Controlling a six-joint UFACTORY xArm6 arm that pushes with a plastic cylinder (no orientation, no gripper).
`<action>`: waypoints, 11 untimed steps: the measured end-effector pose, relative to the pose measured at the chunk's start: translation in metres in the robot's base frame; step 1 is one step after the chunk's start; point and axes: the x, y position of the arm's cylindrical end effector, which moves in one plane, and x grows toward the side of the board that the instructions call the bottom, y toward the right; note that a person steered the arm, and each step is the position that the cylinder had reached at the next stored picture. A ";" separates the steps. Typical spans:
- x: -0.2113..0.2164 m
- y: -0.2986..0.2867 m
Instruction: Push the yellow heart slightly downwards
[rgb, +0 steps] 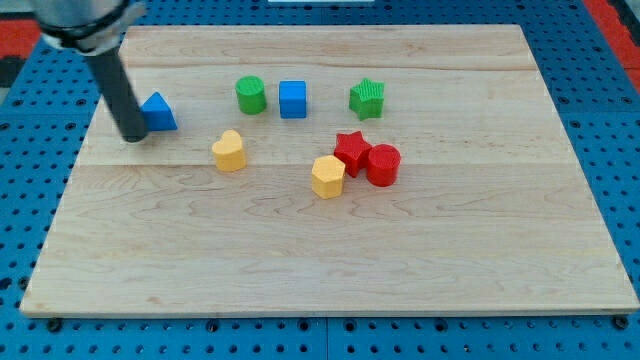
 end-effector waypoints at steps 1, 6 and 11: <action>-0.026 0.009; -0.008 0.085; -0.016 0.121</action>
